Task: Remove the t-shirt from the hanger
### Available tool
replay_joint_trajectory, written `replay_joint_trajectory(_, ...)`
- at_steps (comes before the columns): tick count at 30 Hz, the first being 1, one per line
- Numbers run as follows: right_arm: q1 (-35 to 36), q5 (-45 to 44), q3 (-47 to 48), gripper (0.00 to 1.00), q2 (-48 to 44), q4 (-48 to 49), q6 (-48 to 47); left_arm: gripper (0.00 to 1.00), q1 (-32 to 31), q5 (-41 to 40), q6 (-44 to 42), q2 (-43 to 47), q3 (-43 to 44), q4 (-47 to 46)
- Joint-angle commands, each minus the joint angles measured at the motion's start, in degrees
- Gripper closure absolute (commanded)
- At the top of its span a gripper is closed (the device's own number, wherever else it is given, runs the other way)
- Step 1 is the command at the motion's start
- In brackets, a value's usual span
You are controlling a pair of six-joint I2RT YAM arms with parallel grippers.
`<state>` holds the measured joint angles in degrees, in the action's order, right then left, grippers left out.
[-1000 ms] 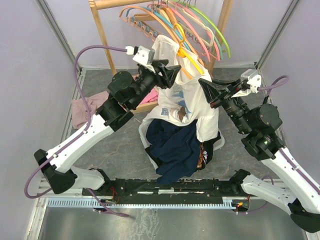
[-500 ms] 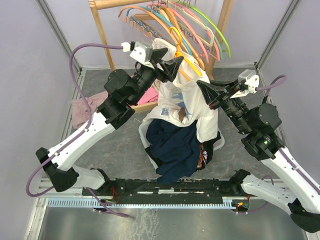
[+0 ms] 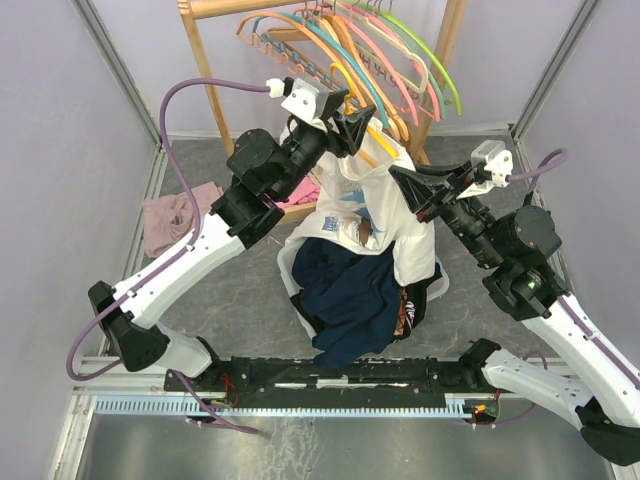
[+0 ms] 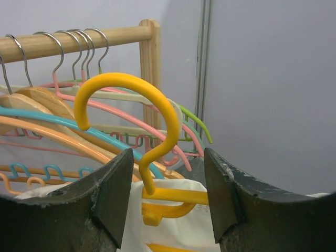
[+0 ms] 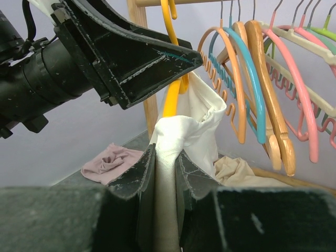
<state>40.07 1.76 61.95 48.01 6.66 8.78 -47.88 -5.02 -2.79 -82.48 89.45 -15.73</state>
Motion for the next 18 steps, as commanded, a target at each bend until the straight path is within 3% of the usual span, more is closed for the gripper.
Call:
replay_joint_trajectory(1, 0.11, 1.84, 0.89, 0.98, -1.12, 5.12, 0.61, 0.42, -0.15, -0.22, -2.93, -0.74, 2.89, -2.39)
replay_joint_trajectory(6, 0.13, 1.58, 0.97, 0.98, -1.19, 5.39, 1.00, 0.59, -0.15, 0.01, -2.92, -0.71, 2.71, -2.38)
replay_joint_trajectory(11, 0.14, 0.86, 1.91, 0.98, -0.60, 4.10, 1.24, 0.84, -0.17, -0.14, -3.56, -0.20, 2.84, -1.90)
replay_joint_trajectory(16, 0.09, -0.15, 3.08, 0.97, -0.05, 2.16, 1.57, 0.97, -0.21, -1.05, -4.32, 0.51, 3.17, -1.02)
replay_joint_trajectory(18, 0.11, -0.26, 3.68, 0.81, 0.06, 1.01, 1.31, 0.97, -0.20, -1.62, -4.57, 0.62, 3.54, -0.76)
